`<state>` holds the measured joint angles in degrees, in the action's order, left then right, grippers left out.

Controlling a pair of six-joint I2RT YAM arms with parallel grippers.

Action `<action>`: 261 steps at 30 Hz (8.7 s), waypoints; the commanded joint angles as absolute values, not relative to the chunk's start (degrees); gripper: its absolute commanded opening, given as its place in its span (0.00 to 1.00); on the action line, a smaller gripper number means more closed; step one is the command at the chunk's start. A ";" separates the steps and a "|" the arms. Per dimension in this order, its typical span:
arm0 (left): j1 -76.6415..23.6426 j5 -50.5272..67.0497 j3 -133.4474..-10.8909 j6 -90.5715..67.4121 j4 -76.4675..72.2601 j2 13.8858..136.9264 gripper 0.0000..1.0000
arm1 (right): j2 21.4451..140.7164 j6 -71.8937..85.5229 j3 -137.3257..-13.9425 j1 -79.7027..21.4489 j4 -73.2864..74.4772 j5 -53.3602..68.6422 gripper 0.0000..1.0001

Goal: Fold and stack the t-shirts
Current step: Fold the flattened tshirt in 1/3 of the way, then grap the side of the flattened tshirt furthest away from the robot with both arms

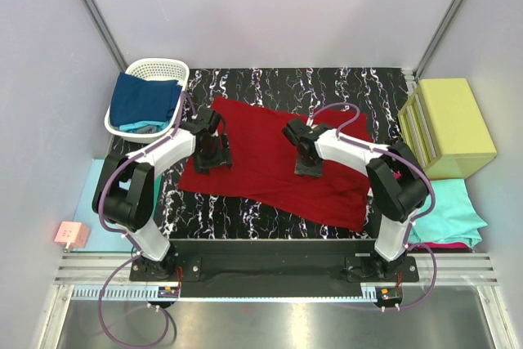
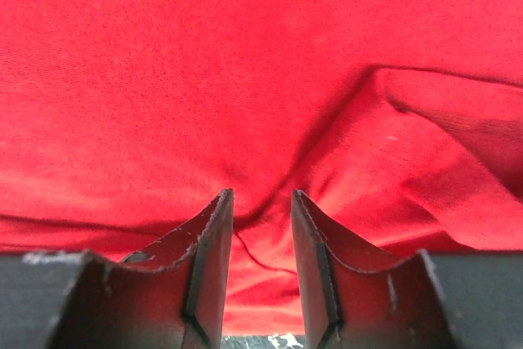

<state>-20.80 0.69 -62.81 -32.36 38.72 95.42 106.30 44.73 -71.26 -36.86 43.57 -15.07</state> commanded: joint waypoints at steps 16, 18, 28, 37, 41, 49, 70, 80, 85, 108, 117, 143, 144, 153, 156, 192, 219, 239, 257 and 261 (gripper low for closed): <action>-20.74 1.05 -62.23 -31.73 36.91 94.66 0.73 | 103.09 42.72 -67.15 -30.59 44.92 -21.80 0.45; -20.74 0.97 -62.05 -31.73 37.00 94.57 0.73 | 103.97 42.54 -67.41 -30.67 44.30 -21.53 0.45; -20.74 0.44 -60.74 -31.82 37.44 94.83 0.73 | 105.55 42.27 -66.89 -29.71 43.94 -22.41 0.39; -20.74 0.62 -59.07 -32.61 37.44 94.40 0.72 | 110.21 40.70 -68.72 -25.31 43.94 -20.83 0.45; -20.83 0.70 -58.36 -32.78 37.44 93.25 0.72 | 113.63 39.82 -72.15 -24.79 44.38 -20.57 0.45; -21.36 1.14 -55.47 -32.87 37.71 93.69 0.72 | 118.82 38.76 -79.44 -24.08 46.05 -20.04 0.45; -22.85 -3.78 -70.47 -31.12 35.69 83.49 0.76 | 103.44 35.68 -88.13 -19.78 39.97 -17.86 0.58; -13.80 4.74 -101.32 -28.56 38.58 110.55 0.75 | 123.01 37.00 -118.89 -12.39 47.55 -13.89 0.56; -13.62 5.36 -112.40 -26.46 39.02 120.75 0.74 | 134.19 35.34 -135.24 -12.31 51.66 -13.89 0.56; -11.25 3.25 -125.50 -23.29 40.17 135.08 0.76 | 152.32 32.96 -151.53 -9.49 52.21 -10.02 0.59; -8.61 3.34 -132.79 -22.85 40.96 141.85 0.75 | 139.94 33.22 -131.69 -10.19 42.57 -9.67 0.58; -5.89 0.79 -137.64 -24.43 42.01 148.45 0.61 | 125.86 32.87 -108.63 -13.27 33.40 -9.58 0.56; -5.89 0.79 -137.46 -24.52 42.10 148.53 0.60 | 125.77 32.78 -108.55 -13.27 33.31 -9.58 0.56; -9.04 -1.56 -122.48 -25.31 39.65 133.99 0.66 | 119.28 31.90 -102.05 -16.25 31.91 -11.25 0.56; -11.85 -2.37 -109.67 -25.75 34.83 123.01 0.67 | 114.45 32.87 -95.91 -19.33 31.47 -12.74 0.56; -23.99 -2.19 -68.21 -31.02 30.85 107.49 0.59 | 114.08 42.62 -70.50 -24.78 34.01 -10.46 0.52; -27.77 -5.26 -55.01 -33.49 35.59 93.61 0.59 | 101.87 46.59 -56.94 -31.99 33.49 -9.04 0.53; -10.20 -5.19 -96.41 -29.44 40.34 116.54 0.71 | 129.46 34.99 -114.34 -13.19 42.01 -12.57 0.55; -9.93 -4.75 -97.30 -29.44 40.25 119.79 0.69 | 137.10 32.52 -123.13 -12.39 41.75 -13.01 0.56; -9.84 -4.83 -96.95 -29.44 40.25 119.97 0.69 | 139.65 32.78 -124.28 -11.78 42.27 -13.53 0.54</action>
